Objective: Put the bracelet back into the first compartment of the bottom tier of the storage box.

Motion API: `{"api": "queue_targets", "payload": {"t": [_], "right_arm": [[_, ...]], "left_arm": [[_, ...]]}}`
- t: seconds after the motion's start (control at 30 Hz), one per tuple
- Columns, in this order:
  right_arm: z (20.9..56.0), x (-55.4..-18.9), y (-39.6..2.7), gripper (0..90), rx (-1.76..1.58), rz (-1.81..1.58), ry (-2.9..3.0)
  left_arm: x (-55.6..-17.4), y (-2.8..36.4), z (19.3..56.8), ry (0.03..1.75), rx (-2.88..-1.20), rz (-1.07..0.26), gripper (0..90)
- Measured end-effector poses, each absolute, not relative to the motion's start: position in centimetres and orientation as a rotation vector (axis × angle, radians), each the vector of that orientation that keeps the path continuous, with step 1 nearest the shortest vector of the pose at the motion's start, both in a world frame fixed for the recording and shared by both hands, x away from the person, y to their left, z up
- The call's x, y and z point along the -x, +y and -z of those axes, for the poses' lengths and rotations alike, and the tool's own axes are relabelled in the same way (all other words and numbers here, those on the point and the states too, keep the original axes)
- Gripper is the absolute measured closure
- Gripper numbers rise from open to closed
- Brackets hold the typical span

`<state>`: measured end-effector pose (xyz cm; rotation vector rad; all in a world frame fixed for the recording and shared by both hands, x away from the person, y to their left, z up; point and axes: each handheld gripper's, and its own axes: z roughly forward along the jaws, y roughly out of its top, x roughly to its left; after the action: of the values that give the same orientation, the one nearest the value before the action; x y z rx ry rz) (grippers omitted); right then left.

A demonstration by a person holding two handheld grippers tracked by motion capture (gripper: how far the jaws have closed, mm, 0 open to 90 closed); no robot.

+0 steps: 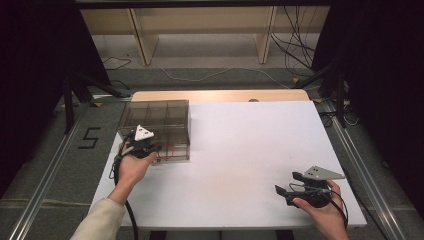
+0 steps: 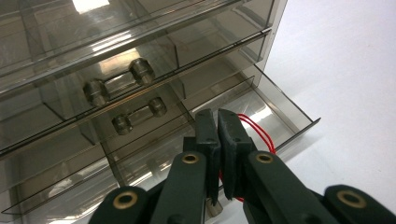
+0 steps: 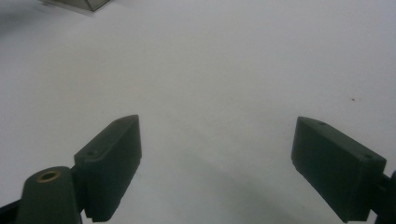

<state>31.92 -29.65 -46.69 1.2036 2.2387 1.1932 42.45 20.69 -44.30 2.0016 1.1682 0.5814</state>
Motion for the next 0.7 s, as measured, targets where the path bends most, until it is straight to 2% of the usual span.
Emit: {"api": "queue_targets", "payload": {"t": [0.7], "right_arm": [[46.6, -31.9, -29.7, 16.7, -1.205, -1.187, 2.242]], "left_arm": [[-42.4, 21.8, 44.2, 1.195, -1.986, -0.593, 87.5]]}}
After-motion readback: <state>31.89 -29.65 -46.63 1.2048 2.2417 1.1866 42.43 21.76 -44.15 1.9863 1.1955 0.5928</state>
